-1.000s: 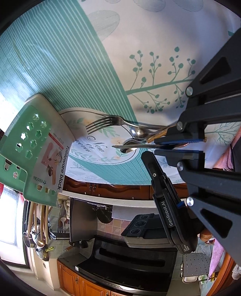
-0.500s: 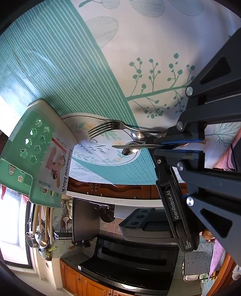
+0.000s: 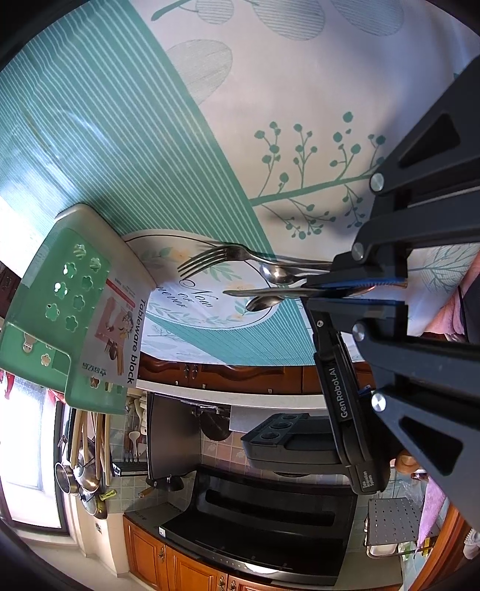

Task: Organize utensils
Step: 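Close the left tool on the gold-handled spoon while the right tool grasps a silver knife, then lift the spoon and knife with both tools and drop them into the green holder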

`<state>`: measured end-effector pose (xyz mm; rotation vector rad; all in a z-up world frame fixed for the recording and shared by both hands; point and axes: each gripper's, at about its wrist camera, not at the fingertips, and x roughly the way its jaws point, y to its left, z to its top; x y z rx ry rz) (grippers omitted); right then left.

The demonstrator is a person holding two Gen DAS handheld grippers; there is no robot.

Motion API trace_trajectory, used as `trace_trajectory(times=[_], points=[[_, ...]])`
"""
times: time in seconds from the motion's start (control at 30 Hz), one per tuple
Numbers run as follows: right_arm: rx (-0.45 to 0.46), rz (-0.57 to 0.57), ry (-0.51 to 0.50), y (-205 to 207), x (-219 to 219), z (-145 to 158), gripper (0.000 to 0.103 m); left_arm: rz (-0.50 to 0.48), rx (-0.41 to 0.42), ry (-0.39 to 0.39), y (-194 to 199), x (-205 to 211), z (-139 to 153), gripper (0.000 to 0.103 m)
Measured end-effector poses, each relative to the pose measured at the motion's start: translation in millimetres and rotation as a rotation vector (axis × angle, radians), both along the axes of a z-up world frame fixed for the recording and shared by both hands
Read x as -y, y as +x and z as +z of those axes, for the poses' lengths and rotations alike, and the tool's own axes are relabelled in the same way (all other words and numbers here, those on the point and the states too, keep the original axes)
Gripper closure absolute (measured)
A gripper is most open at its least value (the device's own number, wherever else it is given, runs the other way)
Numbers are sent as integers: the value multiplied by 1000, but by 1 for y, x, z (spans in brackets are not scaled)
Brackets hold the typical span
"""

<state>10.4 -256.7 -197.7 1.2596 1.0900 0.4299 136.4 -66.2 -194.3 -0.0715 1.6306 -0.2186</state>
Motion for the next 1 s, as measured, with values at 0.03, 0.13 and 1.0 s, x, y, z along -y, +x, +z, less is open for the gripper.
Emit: trace_trajectory(times=[0.03,0.13,1.0], points=[[-1,1,1,0,0,0,98,-5,4,-7,0,0,1,97],[3,1,-3,-1,0,1,98,-29,35,-23,-5,7,2,99],[380,-273,-338,67,78,138,98,-241,981,-341,35,111,226,99]])
